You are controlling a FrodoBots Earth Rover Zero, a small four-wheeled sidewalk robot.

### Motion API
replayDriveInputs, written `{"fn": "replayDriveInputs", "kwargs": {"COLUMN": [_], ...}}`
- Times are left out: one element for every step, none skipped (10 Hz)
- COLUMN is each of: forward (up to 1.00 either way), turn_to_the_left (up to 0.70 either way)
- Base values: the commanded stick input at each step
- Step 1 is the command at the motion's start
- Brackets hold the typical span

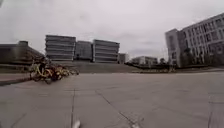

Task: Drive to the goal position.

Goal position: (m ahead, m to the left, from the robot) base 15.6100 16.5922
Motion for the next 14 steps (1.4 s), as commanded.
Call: {"fn": "replayDriveInputs", "kwargs": {"forward": [1.00,1.00,1.00,1.00,1.00,1.00,1.00,1.00,1.00,1.00,1.00,1.00,1.00,1.00], "turn_to_the_left": [0.00,0.00,0.00,0.00,0.00,0.00,0.00,0.00,0.00,0.05,0.09,0.12,0.15,0.15]}}
